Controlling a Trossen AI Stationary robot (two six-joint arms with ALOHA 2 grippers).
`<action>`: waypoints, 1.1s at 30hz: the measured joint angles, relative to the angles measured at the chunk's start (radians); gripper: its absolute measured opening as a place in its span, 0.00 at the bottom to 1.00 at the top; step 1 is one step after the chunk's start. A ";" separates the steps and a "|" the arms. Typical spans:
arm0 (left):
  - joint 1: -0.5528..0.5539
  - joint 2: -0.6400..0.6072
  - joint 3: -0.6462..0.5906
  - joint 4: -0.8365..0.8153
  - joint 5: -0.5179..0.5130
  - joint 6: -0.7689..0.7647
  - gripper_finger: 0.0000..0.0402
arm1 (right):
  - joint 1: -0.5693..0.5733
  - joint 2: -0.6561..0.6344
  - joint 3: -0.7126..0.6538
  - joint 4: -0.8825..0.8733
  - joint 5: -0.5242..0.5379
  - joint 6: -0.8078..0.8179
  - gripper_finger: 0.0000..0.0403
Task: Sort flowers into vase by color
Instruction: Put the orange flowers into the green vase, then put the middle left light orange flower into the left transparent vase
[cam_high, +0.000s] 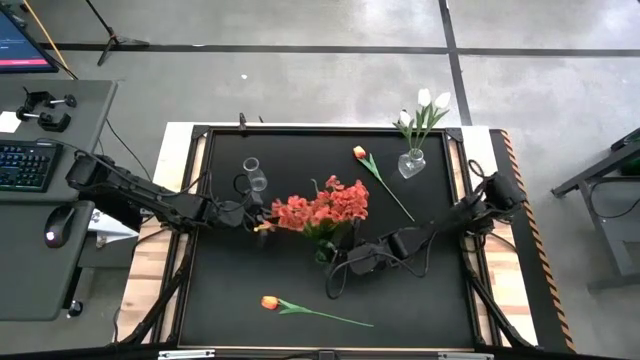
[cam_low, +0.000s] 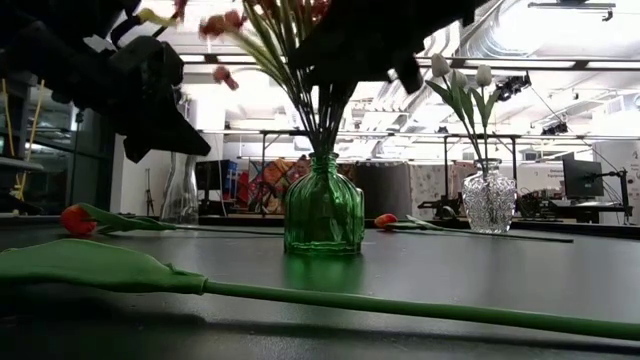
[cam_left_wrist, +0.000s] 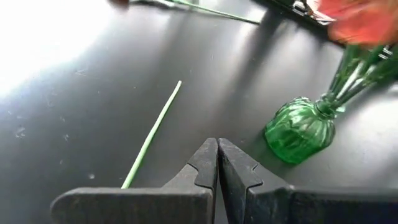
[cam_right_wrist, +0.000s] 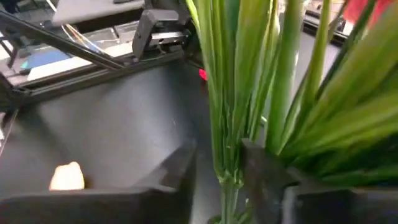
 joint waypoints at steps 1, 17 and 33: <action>0.006 -0.018 0.000 -0.016 0.002 0.012 0.00 | 0.000 -0.012 0.000 -0.018 -0.009 0.000 0.35; 0.103 -0.310 0.205 -0.634 0.098 0.234 0.00 | 0.002 -0.276 0.001 -0.148 -0.218 -0.072 0.54; 0.356 0.082 0.349 -0.736 0.375 0.260 0.44 | 0.002 -0.511 0.002 -0.280 -0.175 -0.053 0.54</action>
